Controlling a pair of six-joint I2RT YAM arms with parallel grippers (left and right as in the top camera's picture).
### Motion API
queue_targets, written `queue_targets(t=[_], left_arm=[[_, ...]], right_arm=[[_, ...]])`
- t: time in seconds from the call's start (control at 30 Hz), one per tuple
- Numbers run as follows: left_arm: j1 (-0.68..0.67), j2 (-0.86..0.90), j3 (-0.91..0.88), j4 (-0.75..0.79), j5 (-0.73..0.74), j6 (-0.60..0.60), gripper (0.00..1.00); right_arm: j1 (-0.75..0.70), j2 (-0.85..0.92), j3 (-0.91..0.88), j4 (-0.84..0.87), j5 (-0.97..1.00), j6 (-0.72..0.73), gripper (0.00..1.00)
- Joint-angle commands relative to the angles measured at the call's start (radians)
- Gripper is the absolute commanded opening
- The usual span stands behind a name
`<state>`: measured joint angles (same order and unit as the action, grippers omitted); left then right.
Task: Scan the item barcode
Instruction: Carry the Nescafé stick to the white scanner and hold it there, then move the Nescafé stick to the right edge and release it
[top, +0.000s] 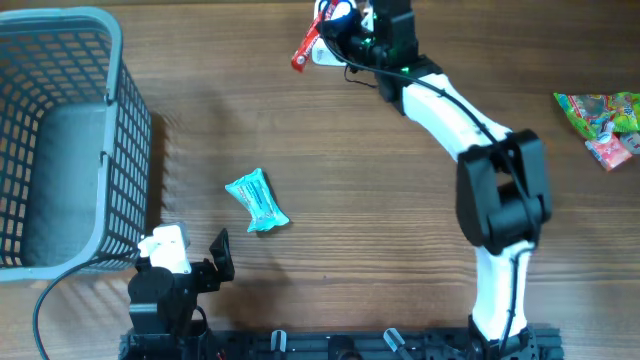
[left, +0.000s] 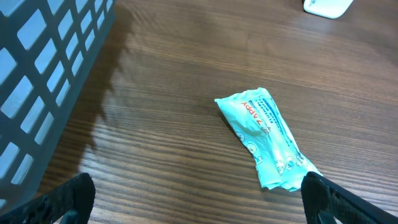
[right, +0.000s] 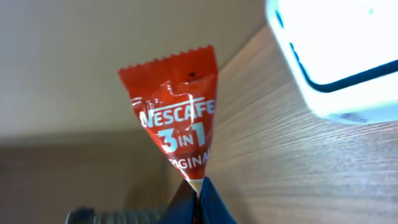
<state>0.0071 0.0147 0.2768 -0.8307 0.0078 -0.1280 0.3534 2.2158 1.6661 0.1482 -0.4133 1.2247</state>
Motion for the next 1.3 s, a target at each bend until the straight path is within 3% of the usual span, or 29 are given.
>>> queue_targets(t=[0.0,0.27,0.37,0.5,0.67,0.73,0.83,1.0,1.03,1.07,1.1,1.13,1.27], left_arm=[[-0.005,-0.006,-0.004,0.002,-0.009,0.019,1.0],[-0.005,-0.006,-0.004,0.002,-0.009,0.019,1.0],[-0.005,-0.006,-0.004,0.002,-0.009,0.019,1.0],[-0.005,-0.006,-0.004,0.002,-0.009,0.019,1.0],[-0.005,-0.006,-0.004,0.002,-0.009,0.019,1.0],[-0.005,-0.006,-0.004,0.002,-0.009,0.019,1.0],[-0.005,-0.006,-0.004,0.002,-0.009,0.019,1.0],[-0.005,-0.006,-0.004,0.002,-0.009,0.019,1.0],[-0.005,-0.006,-0.004,0.002,-0.009,0.019,1.0],[-0.005,-0.006,-0.004,0.002,-0.009,0.019,1.0],[-0.005,-0.006,-0.004,0.002,-0.009,0.019,1.0],[-0.005,-0.006,-0.004,0.002,-0.009,0.019,1.0],[-0.005,-0.006,-0.004,0.002,-0.009,0.019,1.0]], right_arm=[[-0.002,0.124,0.095,0.008,0.039,0.116,0.05],[-0.009,0.23,0.326,-0.151,0.096,0.126,0.05],[-0.019,0.226,0.349,-0.2,0.089,0.043,0.05],[-0.058,0.16,0.376,-0.434,0.084,-0.103,0.05],[-0.259,0.016,0.376,-0.97,0.155,-0.306,0.05],[-0.356,-0.003,0.376,-1.112,0.207,-0.385,0.05],[-0.517,0.0,0.362,-1.248,0.277,-0.542,0.04],[-0.705,0.004,0.271,-1.271,0.468,-0.628,0.04],[-0.748,0.004,0.245,-1.238,0.455,-0.699,0.04],[-0.778,0.004,0.239,-1.224,0.41,-0.798,0.33],[-0.8,0.003,0.242,-1.225,0.37,-0.859,0.88],[-0.813,-0.002,0.255,-1.24,0.347,-0.885,1.0],[-0.788,-0.046,0.326,-1.304,0.235,-0.945,1.0]])
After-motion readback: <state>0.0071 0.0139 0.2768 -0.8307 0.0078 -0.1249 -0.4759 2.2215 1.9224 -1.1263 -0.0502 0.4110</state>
